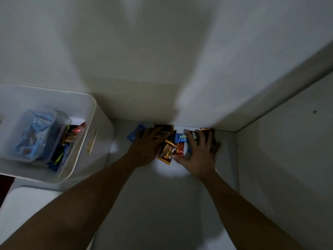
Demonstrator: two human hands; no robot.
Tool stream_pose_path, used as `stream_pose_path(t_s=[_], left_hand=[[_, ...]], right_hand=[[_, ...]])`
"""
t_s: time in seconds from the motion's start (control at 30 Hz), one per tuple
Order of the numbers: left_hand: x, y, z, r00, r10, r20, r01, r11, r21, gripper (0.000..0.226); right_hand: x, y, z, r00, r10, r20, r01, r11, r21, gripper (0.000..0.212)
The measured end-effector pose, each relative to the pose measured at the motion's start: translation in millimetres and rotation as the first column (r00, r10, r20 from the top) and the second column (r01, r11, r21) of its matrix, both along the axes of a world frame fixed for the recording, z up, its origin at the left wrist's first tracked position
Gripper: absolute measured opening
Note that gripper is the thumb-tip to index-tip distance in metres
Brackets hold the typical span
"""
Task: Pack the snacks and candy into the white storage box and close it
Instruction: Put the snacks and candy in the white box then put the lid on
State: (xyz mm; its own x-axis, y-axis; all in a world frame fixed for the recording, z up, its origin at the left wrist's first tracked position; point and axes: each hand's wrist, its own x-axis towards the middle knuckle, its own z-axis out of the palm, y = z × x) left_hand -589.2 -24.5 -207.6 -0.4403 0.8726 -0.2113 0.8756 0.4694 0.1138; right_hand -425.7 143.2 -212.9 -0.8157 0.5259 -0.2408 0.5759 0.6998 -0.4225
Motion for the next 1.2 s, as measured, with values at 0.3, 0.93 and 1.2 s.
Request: stream_pose_path(t_s=[0.3, 0.93, 1.2], left_hand=[[5.2, -9.9, -6.8, 0.998, 0.067, 0.021, -0.070, 0.982, 0.174, 0.049], [13.5, -14.8, -27.9, 0.993, 0.102, -0.063, -0.074, 0.936, 0.343, 0.059], [15.1, -7.9, -30.3, 0.993, 0.114, -0.022, -0.090, 0.879, 0.469, 0.035]], right_hand=[[-17.0, -13.8, -2.7, 0.995, 0.085, 0.058, -0.093, 0.985, 0.144, 0.094], [-10.7, -7.5, -15.8, 0.954, 0.254, -0.157, -0.193, 0.927, 0.322, 0.054], [-7.6, -6.2, -23.2, 0.935, 0.312, -0.168, -0.245, 0.911, 0.331, 0.041]])
